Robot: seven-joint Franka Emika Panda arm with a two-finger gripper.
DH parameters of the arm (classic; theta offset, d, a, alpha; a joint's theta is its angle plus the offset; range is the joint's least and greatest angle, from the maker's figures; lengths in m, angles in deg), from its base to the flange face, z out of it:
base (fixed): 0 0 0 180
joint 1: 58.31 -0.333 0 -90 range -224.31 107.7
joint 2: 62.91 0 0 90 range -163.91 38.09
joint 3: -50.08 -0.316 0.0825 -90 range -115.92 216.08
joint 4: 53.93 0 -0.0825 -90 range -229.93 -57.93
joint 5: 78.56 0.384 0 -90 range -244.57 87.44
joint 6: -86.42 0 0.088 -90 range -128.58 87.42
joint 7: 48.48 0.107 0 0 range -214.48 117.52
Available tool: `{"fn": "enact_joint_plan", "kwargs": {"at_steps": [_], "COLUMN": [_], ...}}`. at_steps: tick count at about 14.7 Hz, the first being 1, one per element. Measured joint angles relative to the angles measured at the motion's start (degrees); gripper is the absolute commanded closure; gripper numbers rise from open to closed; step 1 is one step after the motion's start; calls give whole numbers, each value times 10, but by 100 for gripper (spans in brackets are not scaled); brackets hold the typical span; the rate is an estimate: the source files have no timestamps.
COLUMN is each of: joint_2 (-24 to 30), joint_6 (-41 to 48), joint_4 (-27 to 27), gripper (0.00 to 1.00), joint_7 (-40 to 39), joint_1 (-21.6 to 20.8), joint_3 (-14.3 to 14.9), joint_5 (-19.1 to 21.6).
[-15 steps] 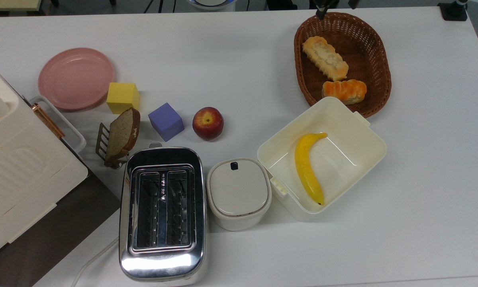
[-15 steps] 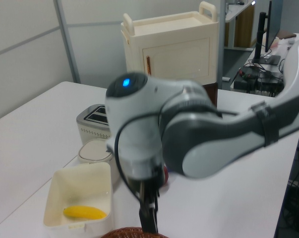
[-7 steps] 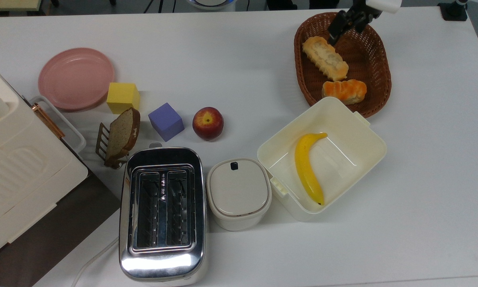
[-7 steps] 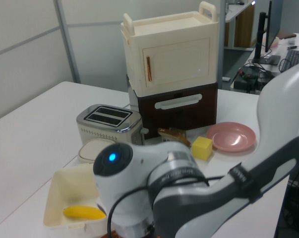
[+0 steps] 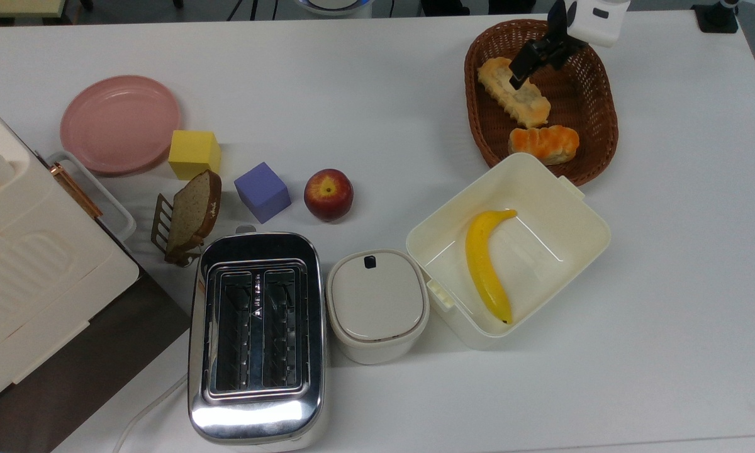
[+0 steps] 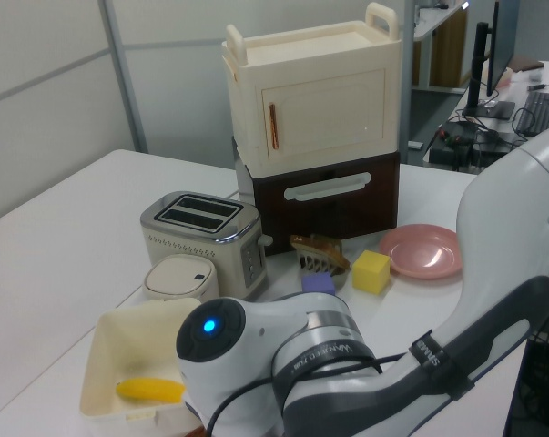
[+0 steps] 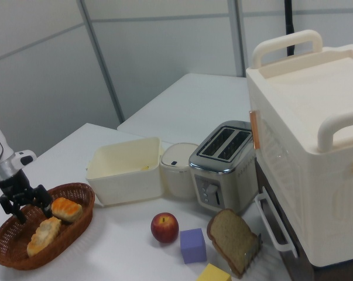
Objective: Put the bread on the table
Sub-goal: 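Lower the open gripper onto the long pale roll and close it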
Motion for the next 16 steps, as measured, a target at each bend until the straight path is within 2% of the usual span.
{"fn": "enact_joint_plan", "kwargs": {"at_steps": [8,9,10,11,13,16], "joint_2": [-31,-34,-35,-35,-35,-34], "joint_6": [-31,-31,-31,-31,-31,-31], "joint_4": [-22,-22,-22,-22,-22,-21], "gripper": [0,7,47,82,97,100], "joint_7": [0,0,0,0,0,0], "joint_1": [3,4,7,11,18,21], "joint_3": [3,3,4,5,5,5], "joint_5": [-1,-1,-2,-6,-12,-12]}}
